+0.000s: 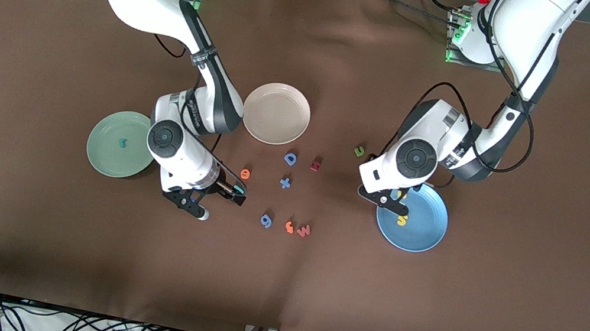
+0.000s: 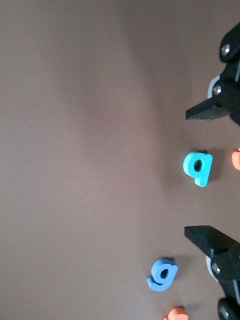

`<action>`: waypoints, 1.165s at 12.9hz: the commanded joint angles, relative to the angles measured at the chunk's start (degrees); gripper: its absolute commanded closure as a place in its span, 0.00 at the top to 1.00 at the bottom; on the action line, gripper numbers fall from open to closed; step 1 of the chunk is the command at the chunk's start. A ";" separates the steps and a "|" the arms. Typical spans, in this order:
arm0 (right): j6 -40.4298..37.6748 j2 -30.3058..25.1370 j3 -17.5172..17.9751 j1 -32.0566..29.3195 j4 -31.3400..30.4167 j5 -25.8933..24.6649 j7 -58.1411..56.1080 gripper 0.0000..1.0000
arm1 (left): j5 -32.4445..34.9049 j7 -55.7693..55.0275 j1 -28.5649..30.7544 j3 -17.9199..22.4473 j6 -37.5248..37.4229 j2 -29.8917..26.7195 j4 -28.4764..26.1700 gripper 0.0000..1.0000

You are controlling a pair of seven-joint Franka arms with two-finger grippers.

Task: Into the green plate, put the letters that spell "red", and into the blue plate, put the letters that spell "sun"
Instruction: 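Grasp the green n and teal d with the left and right grippers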

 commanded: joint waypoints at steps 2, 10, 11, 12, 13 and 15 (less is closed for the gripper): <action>0.42 1.75 -0.19 1.06 1.61 -0.44 -0.55 0.92 | -1.13 -10.32 -1.93 -1.73 5.05 -1.32 -5.80 1.00; 0.68 2.45 -0.36 1.15 0.29 -2.02 -2.67 0.58 | -1.13 -28.28 -5.72 -1.73 14.65 1.84 -9.77 0.88; 0.76 2.62 -0.36 1.15 0.29 -2.11 -2.76 0.58 | -1.13 -29.07 -5.20 -1.73 16.14 2.36 -9.77 0.87; 0.94 2.63 -0.36 1.15 0.20 -2.03 -2.76 0.58 | -1.13 -29.42 -5.02 -1.73 17.02 2.81 -9.77 0.87; 1.29 2.71 -0.36 1.15 0.20 -2.03 -2.76 0.58 | -1.21 -31.17 -5.45 -1.73 17.38 2.98 -9.77 0.86; 2.69 2.71 -0.36 1.15 0.28 -2.02 -2.76 0.58 | -1.13 -33.82 -5.72 -1.90 17.03 2.90 -10.30 0.87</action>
